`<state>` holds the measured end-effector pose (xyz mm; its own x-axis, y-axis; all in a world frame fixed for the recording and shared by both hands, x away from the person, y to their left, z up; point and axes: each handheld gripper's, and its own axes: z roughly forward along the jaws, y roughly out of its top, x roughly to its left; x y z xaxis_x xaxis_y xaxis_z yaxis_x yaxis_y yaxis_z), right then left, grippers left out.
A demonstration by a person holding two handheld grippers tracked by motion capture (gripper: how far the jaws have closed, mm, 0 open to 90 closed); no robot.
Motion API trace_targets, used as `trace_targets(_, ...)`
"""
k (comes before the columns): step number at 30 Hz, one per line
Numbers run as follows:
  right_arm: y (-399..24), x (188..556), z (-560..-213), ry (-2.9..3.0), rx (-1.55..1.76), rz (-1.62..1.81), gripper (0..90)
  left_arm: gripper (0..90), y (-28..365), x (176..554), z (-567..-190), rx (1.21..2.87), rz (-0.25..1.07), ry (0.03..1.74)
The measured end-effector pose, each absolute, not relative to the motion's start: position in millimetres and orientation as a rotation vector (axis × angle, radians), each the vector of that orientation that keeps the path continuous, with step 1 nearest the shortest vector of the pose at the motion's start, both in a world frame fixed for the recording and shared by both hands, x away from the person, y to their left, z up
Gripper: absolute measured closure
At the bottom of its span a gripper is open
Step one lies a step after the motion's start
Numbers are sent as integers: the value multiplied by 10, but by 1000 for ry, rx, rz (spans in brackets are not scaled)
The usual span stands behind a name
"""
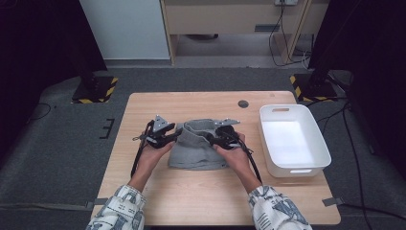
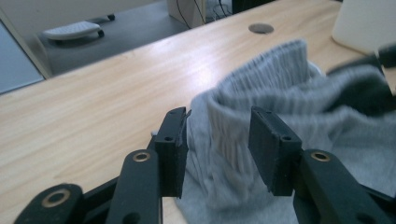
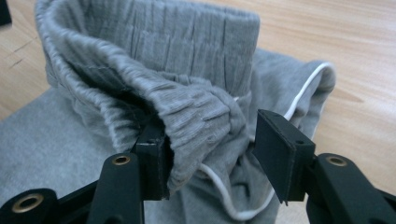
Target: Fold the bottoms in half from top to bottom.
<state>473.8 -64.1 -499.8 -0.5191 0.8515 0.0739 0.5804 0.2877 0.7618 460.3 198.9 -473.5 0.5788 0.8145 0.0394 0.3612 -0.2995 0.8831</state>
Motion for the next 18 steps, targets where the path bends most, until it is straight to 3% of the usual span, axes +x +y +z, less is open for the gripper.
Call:
trace_targets(10, -658, 4628, -5029, 2236, 1288, 1092, 430, 513, 1847, 4658, -4685, 1898, 613, 951)
trace_targets(18, -716, 4482, -4877, 2224, 1253, 1174, 421, 491, 1688, 4647, -4829, 2012, 549, 911)
